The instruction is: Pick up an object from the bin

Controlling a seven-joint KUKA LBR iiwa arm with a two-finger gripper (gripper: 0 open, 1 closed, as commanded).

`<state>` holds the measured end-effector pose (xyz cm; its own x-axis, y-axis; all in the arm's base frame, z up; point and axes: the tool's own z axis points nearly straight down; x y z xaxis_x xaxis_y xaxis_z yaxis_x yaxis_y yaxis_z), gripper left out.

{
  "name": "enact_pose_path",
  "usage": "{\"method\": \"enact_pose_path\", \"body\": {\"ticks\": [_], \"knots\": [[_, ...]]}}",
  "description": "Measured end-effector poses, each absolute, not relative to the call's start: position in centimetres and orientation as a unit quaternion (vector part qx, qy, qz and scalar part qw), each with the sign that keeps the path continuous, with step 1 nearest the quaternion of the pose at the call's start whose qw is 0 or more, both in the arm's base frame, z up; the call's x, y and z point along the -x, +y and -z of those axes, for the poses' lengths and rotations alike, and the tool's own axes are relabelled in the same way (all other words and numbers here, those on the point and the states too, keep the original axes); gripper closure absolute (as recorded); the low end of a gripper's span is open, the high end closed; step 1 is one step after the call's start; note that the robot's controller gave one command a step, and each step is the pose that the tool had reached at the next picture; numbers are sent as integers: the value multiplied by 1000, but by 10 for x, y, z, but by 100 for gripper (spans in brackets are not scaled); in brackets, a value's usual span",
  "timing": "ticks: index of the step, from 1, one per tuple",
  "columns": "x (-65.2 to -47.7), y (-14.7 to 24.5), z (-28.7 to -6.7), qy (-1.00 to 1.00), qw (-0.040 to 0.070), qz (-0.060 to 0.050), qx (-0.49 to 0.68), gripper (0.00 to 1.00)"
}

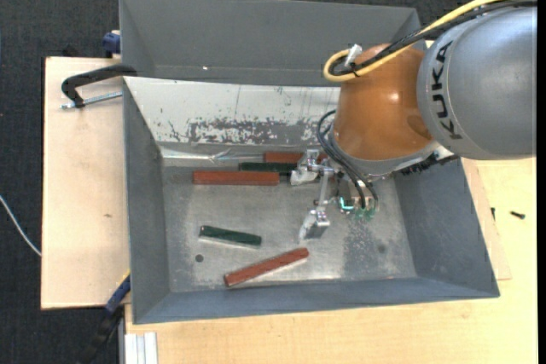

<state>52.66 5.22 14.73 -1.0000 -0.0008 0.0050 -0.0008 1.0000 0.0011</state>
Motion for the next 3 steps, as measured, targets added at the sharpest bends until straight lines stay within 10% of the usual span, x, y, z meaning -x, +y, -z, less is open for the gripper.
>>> {"method": "enact_pose_path", "body": {"ticks": [3], "knots": [[-500, 68, -132, -960, -1, 0, -280, 0]]}}
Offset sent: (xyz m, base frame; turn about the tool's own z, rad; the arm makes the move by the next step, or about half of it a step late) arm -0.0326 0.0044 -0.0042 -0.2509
